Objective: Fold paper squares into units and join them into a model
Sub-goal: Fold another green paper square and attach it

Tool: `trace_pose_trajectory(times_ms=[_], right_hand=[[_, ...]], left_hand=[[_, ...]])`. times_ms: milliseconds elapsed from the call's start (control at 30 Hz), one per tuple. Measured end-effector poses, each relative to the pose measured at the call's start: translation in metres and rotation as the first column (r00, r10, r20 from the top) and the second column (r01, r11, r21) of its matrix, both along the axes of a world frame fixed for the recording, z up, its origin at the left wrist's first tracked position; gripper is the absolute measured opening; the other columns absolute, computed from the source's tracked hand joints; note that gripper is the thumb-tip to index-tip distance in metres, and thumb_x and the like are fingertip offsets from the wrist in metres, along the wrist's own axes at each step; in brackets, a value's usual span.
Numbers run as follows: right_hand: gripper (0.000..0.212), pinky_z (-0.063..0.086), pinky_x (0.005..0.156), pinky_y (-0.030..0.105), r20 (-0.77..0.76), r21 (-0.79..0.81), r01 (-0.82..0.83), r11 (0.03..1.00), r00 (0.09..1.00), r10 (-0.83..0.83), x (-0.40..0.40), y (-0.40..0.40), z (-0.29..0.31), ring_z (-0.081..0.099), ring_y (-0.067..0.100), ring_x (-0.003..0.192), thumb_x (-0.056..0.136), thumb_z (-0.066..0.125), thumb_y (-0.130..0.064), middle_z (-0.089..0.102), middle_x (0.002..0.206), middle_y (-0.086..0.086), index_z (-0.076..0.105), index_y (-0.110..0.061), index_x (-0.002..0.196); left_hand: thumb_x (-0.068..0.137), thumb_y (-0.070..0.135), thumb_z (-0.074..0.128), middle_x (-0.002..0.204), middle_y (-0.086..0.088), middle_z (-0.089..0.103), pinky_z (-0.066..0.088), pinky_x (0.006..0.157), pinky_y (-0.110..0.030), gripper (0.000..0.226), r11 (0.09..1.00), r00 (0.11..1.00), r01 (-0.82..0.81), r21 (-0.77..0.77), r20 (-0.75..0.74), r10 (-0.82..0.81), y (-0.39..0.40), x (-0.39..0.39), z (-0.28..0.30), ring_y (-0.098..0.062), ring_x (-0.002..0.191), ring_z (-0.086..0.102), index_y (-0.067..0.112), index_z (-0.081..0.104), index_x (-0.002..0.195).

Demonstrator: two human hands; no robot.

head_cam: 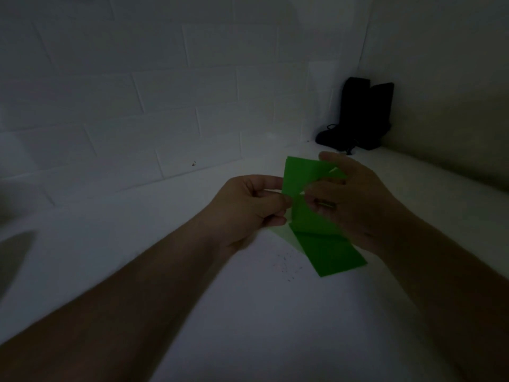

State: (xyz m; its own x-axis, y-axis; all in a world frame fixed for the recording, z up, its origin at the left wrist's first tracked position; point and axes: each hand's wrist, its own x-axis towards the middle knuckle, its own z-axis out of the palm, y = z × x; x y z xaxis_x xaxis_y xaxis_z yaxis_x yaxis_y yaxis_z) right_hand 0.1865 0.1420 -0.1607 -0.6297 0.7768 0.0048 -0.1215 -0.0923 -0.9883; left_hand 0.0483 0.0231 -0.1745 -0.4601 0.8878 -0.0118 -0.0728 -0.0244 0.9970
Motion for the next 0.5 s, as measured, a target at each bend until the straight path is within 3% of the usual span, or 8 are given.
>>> trace_pose_trajectory(times_ms=[167,233,367,500], right_hand=[[0.065,0.060,0.072,0.028,-0.053,-0.077,0.048,0.996,0.997,-0.052,0.004,0.007,0.006,0.070,0.014,0.067,0.085,0.069,0.010,0.063,0.093,0.013,0.051,-0.016,0.142],[0.066,0.060,0.074,0.029,-0.053,-0.081,0.036,0.996,0.998,-0.040,0.005,0.008,0.006,0.070,0.015,0.069,0.085,0.069,0.010,0.063,0.095,0.014,0.051,-0.016,0.142],[0.068,0.063,0.078,0.034,-0.050,-0.049,0.074,0.996,0.996,-0.076,0.007,0.012,0.006,0.068,0.017,0.070,0.087,0.067,0.009,0.064,0.089,0.015,0.046,-0.019,0.146],[0.058,0.061,0.073,0.032,-0.051,-0.046,0.074,0.996,0.996,-0.076,0.010,0.023,0.006,0.066,0.019,0.070,0.087,0.066,0.009,0.065,0.081,0.012,0.054,-0.019,0.136]], left_hand=[[0.090,-0.006,0.068,0.092,-0.015,0.078,0.058,0.064,-0.019,0.023,1.000,0.999,-0.014,-0.017,-0.035,0.014,-0.001,-0.003,0.000,-0.011,0.067,0.070,0.006,0.075,0.107],[0.090,-0.005,0.069,0.098,-0.019,0.077,0.059,0.065,-0.020,0.024,0.999,0.998,-0.018,-0.032,-0.060,0.016,-0.002,-0.005,0.000,-0.011,0.066,0.069,0.003,0.074,0.112],[0.090,-0.002,0.071,0.083,-0.012,0.075,0.059,0.066,-0.021,0.025,0.999,0.992,-0.019,-0.046,-0.127,0.013,-0.002,-0.009,-0.002,-0.011,0.065,0.065,0.003,0.075,0.114],[0.088,0.005,0.075,0.098,-0.015,0.078,0.057,0.065,-0.021,0.018,0.998,0.981,-0.020,-0.053,-0.194,0.009,-0.003,-0.012,-0.003,-0.015,0.076,0.067,0.009,0.078,0.106]])
